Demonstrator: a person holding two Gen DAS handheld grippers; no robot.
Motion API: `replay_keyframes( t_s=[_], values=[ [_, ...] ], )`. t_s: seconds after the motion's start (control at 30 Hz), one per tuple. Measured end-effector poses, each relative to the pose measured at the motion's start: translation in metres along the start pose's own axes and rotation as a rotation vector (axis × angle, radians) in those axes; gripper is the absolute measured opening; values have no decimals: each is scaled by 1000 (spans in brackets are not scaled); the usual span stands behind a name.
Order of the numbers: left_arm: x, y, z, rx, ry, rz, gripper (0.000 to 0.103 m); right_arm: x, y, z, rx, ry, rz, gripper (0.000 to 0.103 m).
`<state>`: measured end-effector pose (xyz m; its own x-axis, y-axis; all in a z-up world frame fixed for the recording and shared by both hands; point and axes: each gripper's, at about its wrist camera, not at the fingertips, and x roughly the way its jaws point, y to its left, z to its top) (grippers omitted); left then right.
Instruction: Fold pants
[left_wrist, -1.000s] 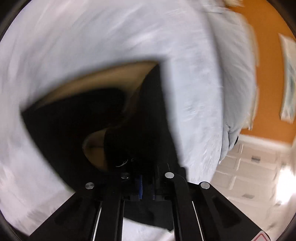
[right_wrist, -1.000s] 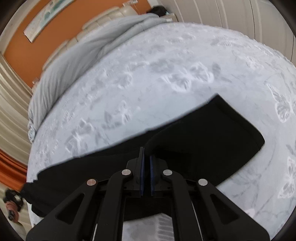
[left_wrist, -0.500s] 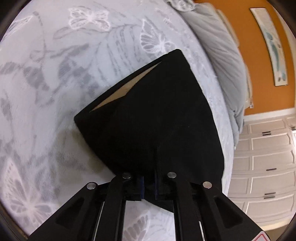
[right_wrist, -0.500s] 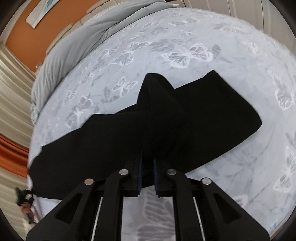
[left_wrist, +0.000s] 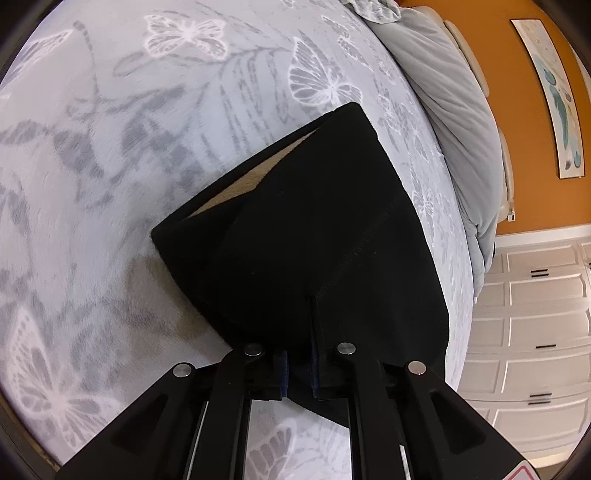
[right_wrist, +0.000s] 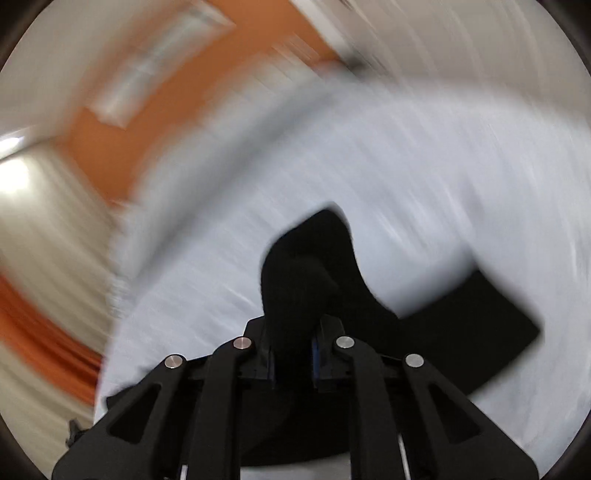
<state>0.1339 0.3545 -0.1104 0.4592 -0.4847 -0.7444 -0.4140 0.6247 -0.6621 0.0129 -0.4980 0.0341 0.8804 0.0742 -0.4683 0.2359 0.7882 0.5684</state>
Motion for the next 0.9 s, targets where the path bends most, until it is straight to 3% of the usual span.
replay_keyframes(
  t_s=[0.03, 0.07, 0.1, 0.17, 0.2, 0.33, 0.4, 0.47, 0.5, 0.6, 0.67, 0.73, 0.83, 0.9],
  values=[
    [0, 1, 0, -1, -1, 4, 10, -13, 9, 1, -74, -40, -41, 15],
    [-1, 2, -1, 0, -2, 9, 10, -9, 0, -6, -81, -4, -131, 18],
    [0, 0, -1, 7, -5, 17, 10, 2, -17, -14, -50, 65, -200, 19],
    [2, -2, -1, 16, -6, 24, 12, 33, -76, -43, 105, 282, -421, 19],
    [3, -3, -1, 20, -7, 21, 12, 38, -99, -51, 149, 341, -441, 19],
    [3, 0, -2, 41, -12, -4, 12, 26, -121, -48, 241, 319, -351, 30],
    [3, 2, -3, 48, -17, -17, 12, 23, -122, -48, 246, 287, -347, 36],
    [3, 4, -3, 40, -22, -28, 12, 29, -129, -47, 271, 270, -329, 24],
    [3, 5, -3, 38, -24, -30, 12, 30, -132, -46, 289, 267, -318, 3],
    [-2, 1, -5, 45, -60, -28, 8, 15, -112, -31, 274, 173, -273, 3],
    [-11, -7, -7, 79, -118, -19, 8, 2, -100, -26, 228, 127, -294, 3],
    [-13, -9, -5, 109, -158, 7, 8, 3, -114, -34, 269, 161, -360, 3],
    [1, 3, 6, 78, -114, 12, 8, 12, -141, -51, 343, 249, -436, 3],
    [0, 6, 10, 61, -116, -12, 8, 11, -136, -51, 323, 240, -444, 3]
  ],
)
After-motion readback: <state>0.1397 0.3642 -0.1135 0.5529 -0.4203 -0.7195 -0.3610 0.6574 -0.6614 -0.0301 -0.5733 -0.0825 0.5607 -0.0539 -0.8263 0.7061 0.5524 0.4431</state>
